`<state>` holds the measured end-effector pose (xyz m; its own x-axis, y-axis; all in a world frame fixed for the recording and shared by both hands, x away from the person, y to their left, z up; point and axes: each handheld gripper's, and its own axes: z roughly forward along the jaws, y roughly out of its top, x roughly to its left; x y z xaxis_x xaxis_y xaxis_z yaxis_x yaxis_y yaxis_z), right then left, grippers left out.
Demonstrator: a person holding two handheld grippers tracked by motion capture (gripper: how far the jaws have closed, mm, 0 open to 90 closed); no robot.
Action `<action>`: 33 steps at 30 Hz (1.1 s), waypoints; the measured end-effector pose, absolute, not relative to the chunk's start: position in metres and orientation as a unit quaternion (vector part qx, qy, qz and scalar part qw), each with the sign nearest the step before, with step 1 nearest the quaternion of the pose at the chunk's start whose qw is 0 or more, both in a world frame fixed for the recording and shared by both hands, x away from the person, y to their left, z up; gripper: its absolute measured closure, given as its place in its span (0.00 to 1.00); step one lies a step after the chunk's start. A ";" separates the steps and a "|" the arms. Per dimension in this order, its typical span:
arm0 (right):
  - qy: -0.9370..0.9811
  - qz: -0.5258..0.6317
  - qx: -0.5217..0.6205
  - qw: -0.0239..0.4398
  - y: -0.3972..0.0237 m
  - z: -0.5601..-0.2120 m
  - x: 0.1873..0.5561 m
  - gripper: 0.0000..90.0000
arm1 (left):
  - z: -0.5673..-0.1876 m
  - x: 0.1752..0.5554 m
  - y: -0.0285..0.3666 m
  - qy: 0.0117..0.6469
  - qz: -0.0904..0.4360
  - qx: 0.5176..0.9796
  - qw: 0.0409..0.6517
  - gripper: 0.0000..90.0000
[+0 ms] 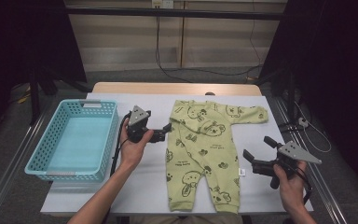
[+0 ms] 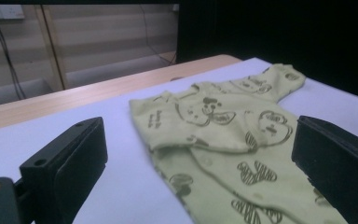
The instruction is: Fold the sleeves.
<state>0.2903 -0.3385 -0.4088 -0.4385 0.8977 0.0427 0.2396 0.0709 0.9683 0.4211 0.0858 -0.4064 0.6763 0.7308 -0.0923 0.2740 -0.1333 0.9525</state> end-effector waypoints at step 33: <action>0.666 0.469 0.450 0.365 -0.379 -0.376 0.378 0.02 | -0.409 0.329 0.157 0.363 0.227 0.690 0.584 0.04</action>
